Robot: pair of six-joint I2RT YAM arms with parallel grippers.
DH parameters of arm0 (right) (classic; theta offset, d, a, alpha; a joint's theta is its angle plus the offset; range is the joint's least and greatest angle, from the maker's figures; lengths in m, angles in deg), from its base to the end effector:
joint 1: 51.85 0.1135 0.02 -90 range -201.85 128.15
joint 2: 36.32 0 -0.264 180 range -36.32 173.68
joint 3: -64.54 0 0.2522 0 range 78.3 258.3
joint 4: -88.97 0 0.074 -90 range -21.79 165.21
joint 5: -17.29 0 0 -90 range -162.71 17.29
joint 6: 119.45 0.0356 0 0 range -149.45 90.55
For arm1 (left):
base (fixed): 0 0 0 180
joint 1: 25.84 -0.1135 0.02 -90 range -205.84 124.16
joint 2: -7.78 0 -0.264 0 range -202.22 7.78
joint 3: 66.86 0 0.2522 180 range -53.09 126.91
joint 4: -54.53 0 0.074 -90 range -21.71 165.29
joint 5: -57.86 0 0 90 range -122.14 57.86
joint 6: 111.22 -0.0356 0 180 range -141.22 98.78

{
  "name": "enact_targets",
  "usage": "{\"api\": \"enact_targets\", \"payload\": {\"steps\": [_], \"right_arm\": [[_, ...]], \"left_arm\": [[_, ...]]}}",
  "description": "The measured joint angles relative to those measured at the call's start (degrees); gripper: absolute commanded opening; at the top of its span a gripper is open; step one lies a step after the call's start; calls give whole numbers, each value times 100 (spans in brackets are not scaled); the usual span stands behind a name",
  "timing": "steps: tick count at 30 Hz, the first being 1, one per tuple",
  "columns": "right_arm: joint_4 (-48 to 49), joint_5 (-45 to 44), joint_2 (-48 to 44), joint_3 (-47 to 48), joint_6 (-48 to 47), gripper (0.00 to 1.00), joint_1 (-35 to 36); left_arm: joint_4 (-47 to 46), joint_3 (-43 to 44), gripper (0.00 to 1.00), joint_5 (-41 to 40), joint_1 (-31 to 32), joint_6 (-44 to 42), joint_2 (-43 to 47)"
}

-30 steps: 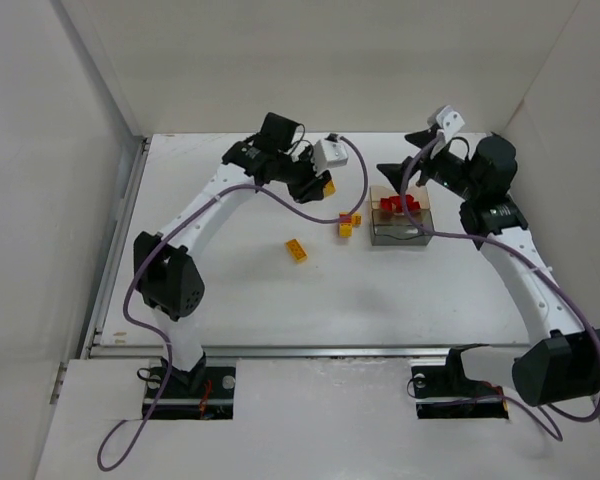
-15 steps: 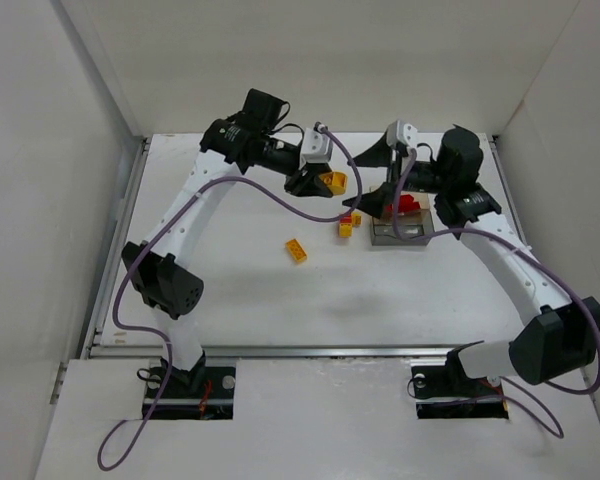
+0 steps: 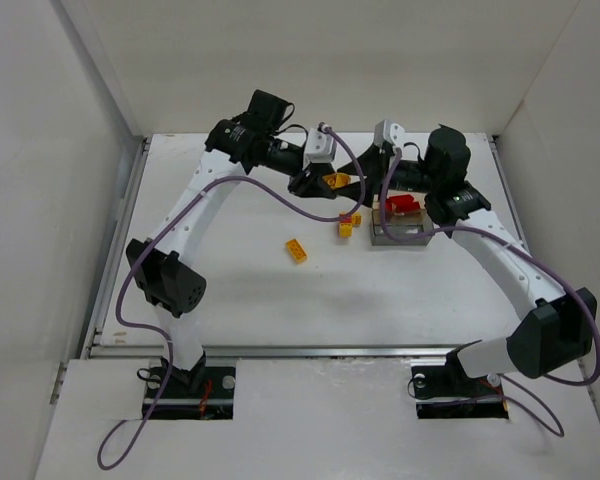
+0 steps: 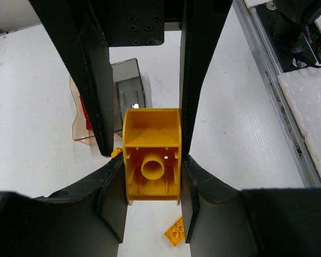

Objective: Sort the legos into containers by color

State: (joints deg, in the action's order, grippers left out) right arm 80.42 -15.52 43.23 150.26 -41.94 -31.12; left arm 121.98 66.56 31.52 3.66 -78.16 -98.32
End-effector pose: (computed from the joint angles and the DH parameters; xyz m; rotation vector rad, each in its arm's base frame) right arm 0.2850 0.1399 0.3964 -1.1648 1.1972 0.9068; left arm 0.3202 -0.2178 0.4250 1.6964 1.0065 -0.9339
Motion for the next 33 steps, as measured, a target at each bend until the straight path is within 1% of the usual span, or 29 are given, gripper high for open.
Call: {"api": "enact_targets", "payload": {"steps": [1, 4, 5, 8, 9, 11, 12, 13, 14, 15, 16, 17, 21, 23, 26, 28, 30, 33], "right_arm": [[-2, -20, 0, 0, 0, 52, -2], [-4, -39, 0, 0, -2, 42, 0], [-9, -42, 0, 0, -9, 25, 0], [-4, -81, 2, 0, -26, 7, 22], [-7, -90, 2, 0, -31, 0, 26], [-17, -120, 2, 0, -33, 0, 31], [-31, -140, 2, 0, -33, 0, 31], [-33, -173, 2, 2, -33, 0, 31], [-46, -251, 4, 7, -37, 0, 31], [-57, -380, 2, 7, -37, 0, 28], [-63, -503, 2, 7, -39, 0, 11], [-101, -619, 2, 4, -39, 0, -26], [-315, -1255, -17, -2, -50, 0, -286], [-496, -1709, -26, -24, -63, 0, -426], [-929, -2699, -42, -131, -39, 0, -608], [-1174, -3182, -44, -216, 7, 0, -649], [-1471, -3622, -42, -337, 94, 0, -691], [-1867, -4057, -42, -535, 345, 0, -850]], "left_arm": [[-7, 2, 0, -11, 0, 4, 0], [-35, 7, 0, -52, -11, 22, 0], [-55, 7, 0, -72, -24, 52, 0], [-74, 11, 0, -76, -37, 76, -2], [-76, 11, 2, -79, -37, 87, -2], [-81, 11, 26, -101, -37, 144, -2], [-101, 11, 35, -114, -37, 186, -2], [-153, 11, 57, -164, -35, 317, -2], [-225, 7, 65, -236, -33, 426, -2], [-297, 2, 76, -291, -33, 579, -2], [-380, -9, 94, -391, -33, 717, -2], [-463, -20, 100, -509, -33, 848, -2], [-839, -304, 100, -1106, -50, 1416, 0], [-1165, -649, 100, -1528, -83, 1749, 17], [-1639, -1270, 100, -2441, -219, 2166, 24], [-1847, -1606, 100, -3178, -293, 2317, 24], [-2022, -1762, 100, -3963, -374, 2455, 24], [-2439, -1762, 100, -4964, -494, 2649, 33]]}}
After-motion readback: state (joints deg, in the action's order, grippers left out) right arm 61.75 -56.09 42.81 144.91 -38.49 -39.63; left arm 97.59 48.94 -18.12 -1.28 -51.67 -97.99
